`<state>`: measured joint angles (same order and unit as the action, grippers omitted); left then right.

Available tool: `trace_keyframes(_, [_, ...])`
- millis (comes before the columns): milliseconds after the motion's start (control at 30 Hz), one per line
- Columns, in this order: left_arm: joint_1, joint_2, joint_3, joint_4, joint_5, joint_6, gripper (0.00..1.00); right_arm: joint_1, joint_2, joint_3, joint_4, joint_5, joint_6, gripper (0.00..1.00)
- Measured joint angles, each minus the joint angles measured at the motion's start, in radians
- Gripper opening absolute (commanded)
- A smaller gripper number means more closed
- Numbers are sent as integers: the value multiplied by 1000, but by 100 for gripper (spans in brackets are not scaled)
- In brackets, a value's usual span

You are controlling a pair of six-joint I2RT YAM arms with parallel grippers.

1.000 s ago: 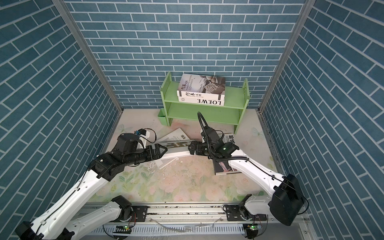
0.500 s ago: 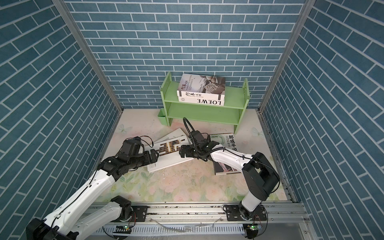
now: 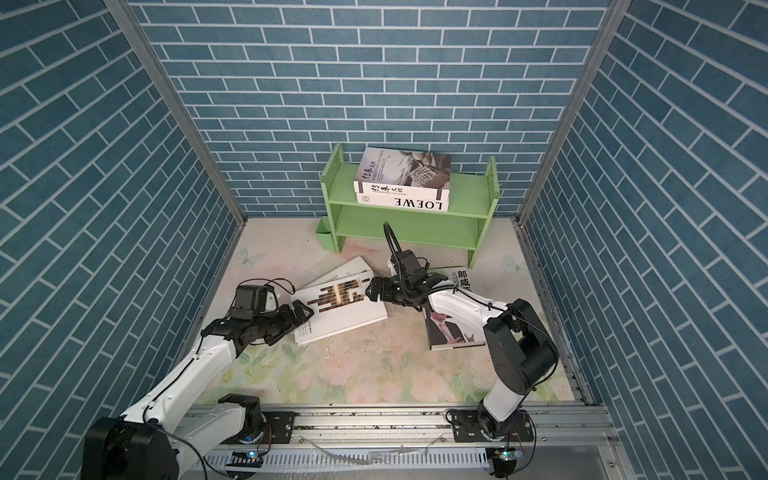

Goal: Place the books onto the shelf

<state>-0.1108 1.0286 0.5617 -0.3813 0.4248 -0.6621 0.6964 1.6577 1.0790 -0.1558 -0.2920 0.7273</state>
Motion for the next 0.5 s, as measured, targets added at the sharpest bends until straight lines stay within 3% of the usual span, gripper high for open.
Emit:
trace_keyframes(233, [68, 65, -82, 162, 140, -61, 100, -5, 86, -15, 108, -118, 51, 92])
trace_keyframes(500, [69, 92, -93, 196, 179, -64, 99, -4, 123, -23, 140, -161, 81, 90])
